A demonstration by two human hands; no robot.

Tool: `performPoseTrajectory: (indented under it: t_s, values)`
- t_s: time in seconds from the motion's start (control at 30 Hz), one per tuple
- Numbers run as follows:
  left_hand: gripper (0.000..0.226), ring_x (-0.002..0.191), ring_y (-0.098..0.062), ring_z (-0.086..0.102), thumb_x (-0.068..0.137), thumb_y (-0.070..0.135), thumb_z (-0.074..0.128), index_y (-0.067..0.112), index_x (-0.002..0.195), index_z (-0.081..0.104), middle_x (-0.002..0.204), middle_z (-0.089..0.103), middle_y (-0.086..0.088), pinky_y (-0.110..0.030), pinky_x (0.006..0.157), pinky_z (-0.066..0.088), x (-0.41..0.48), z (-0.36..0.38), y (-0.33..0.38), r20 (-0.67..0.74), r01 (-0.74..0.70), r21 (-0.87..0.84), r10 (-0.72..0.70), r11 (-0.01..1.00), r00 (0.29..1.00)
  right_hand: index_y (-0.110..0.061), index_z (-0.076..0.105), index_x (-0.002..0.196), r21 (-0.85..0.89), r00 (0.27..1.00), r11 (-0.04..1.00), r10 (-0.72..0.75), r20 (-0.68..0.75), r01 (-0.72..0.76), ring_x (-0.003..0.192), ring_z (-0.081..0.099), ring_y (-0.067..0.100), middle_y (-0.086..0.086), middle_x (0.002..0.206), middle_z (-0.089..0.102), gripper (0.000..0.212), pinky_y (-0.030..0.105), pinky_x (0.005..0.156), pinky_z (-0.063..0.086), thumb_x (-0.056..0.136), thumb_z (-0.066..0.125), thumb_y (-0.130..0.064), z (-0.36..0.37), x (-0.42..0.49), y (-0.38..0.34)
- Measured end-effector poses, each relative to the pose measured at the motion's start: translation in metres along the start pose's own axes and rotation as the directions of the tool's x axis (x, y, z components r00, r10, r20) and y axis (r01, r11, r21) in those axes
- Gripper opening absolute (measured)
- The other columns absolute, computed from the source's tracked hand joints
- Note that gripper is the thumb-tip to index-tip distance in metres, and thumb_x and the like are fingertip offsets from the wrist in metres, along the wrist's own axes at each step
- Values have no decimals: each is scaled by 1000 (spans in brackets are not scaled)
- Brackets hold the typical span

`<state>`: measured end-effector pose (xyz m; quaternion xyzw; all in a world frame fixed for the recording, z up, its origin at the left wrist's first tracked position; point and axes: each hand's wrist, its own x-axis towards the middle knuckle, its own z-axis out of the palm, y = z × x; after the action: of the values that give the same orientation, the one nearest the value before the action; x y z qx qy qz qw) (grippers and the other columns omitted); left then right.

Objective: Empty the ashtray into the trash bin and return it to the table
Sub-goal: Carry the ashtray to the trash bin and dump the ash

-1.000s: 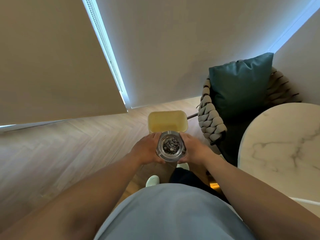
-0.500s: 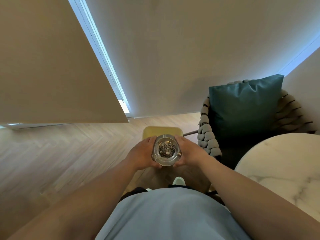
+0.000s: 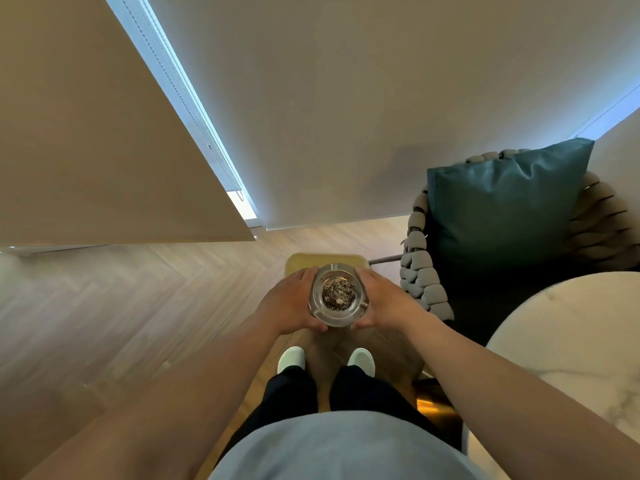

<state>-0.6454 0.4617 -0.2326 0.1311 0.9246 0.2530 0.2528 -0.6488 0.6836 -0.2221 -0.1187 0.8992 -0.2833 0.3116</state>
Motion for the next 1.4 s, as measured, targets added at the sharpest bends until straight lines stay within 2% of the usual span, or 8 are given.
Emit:
performPoseTrajectory:
  t_s: [0.27,0.4,0.53,0.6,0.73,0.9,1.07,1.4]
  values:
    - [115,123,-22,52,52,54,92,21,145,32,140,50,2,-43,99,48,59,16,-55,43,-15,-32,17,999,999,-24,23,149,28,994,993,113,-7,-112,120,53,26,9,134,54,118,39,101,47,56,96,-32,29,71,29]
    - [117,123,-23,52,51,56,91,20,145,32,140,50,1,-42,99,48,84,35,-84,57,-12,-37,15,999,998,-31,21,150,154,986,974,162,26,-164,101,56,15,4,125,63,122,27,87,44,54,96,-23,45,101,44]
    - [117,123,-24,52,51,56,91,20,145,32,141,50,0,-41,97,48,102,54,-105,60,-20,-46,23,999,998,-29,23,154,305,971,922,233,50,-237,108,60,16,-3,127,60,110,30,95,48,67,90,-27,58,120,61]
    - [117,124,-24,52,51,56,91,20,145,31,143,49,0,-42,98,48,109,60,-112,61,-17,-48,20,999,998,-28,27,154,422,961,866,268,60,-268,96,67,21,6,117,67,87,38,90,56,84,77,-18,61,128,67]
    - [116,126,-22,51,51,57,90,21,145,32,144,49,2,-44,101,48,120,67,-124,47,-8,-70,11,998,999,-19,42,147,671,921,670,386,53,-319,60,64,17,10,76,67,63,27,60,56,92,63,3,70,137,74]
    - [110,123,-19,52,51,57,90,23,141,35,139,52,4,-36,98,46,127,72,-131,10,-12,-107,13,994,1000,6,62,113,884,826,335,556,93,-326,65,62,20,15,80,67,29,27,61,55,85,70,7,88,141,79]
    - [109,123,-19,51,52,57,90,22,140,35,138,52,4,-38,101,45,131,77,-136,5,0,-96,0,995,1000,-2,66,92,950,756,59,622,205,-306,73,68,24,15,84,71,12,33,61,59,85,69,7,97,149,77]
    - [112,130,-20,46,53,58,89,21,143,33,143,48,3,-41,105,43,145,83,-138,46,-8,-55,11,998,999,3,63,93,927,750,55,607,264,-371,79,70,31,22,93,70,8,37,65,64,87,67,7,94,157,89]
